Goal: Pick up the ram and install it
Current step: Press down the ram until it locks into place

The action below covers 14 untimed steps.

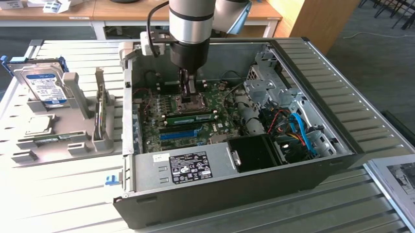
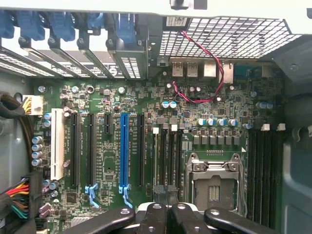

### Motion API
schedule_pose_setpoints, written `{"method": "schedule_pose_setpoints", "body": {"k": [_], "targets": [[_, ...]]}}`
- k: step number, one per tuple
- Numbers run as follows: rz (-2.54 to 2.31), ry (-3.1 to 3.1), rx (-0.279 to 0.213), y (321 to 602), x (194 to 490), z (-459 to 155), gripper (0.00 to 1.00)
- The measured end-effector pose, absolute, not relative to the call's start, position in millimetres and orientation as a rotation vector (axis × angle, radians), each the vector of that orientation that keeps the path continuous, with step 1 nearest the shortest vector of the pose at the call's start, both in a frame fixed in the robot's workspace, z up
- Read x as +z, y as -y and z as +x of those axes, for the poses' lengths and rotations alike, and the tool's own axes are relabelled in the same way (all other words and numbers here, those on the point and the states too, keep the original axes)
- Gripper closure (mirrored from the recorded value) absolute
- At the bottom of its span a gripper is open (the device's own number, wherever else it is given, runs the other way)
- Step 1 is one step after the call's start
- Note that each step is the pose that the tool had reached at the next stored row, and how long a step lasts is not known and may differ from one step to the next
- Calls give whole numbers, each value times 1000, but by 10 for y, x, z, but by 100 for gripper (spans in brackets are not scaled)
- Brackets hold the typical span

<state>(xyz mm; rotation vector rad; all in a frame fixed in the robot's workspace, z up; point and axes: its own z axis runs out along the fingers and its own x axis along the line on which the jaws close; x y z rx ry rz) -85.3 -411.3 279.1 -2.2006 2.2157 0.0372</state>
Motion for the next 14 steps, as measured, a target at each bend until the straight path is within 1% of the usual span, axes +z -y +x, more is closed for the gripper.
{"method": "schedule_pose_setpoints", "body": {"k": [14], "targets": [[-2201,-2216,37,4112,2825,-853,90]]}}
